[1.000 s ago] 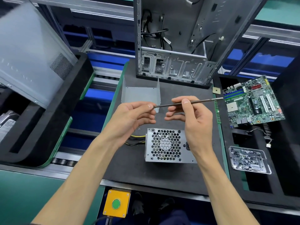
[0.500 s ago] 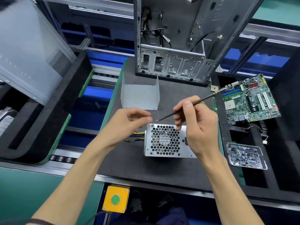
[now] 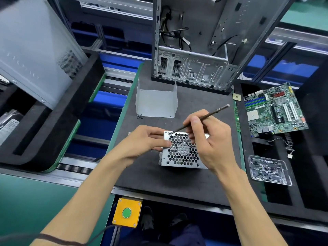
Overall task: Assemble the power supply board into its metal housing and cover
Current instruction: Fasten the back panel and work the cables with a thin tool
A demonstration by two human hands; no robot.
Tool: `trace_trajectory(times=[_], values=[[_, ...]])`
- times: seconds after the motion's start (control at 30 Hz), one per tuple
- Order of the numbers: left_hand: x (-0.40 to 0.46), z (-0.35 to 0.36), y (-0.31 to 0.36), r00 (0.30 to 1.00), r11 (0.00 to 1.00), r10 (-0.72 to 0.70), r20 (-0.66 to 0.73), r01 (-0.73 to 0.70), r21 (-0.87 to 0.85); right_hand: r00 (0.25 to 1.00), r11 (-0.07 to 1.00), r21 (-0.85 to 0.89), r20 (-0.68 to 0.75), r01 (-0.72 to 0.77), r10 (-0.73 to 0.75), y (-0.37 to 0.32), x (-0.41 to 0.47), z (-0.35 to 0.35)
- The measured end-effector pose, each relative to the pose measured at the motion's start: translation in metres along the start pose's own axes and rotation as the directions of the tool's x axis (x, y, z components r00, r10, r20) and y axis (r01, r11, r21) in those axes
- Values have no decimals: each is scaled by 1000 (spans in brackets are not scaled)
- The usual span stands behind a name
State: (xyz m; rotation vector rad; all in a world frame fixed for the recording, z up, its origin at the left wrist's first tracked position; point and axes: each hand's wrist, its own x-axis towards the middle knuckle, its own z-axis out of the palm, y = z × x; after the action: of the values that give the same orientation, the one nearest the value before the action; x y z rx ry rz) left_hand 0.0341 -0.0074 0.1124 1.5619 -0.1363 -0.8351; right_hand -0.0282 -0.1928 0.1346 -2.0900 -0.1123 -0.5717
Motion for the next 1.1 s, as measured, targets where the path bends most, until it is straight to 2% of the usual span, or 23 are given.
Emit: trace_trajectory(times=[0.43, 0.67, 0.83, 1.1], values=[[3, -2, -4, 1000, 1000, 16, 9, -16, -14, 997, 999, -40, 75, 13, -10, 0, 3, 6], [4, -4, -3, 1000, 1000, 19, 7, -19, 22, 980, 988, -118, 186, 99, -76, -4, 13, 7], [4, -3, -2, 999, 999, 33, 25, -34, 39, 973, 963, -168, 125, 211, -191, -8, 21, 11], [5, -4, -3, 998, 997, 53, 28, -54, 47, 987, 999, -5, 157, 41, -39, -4, 19, 18]])
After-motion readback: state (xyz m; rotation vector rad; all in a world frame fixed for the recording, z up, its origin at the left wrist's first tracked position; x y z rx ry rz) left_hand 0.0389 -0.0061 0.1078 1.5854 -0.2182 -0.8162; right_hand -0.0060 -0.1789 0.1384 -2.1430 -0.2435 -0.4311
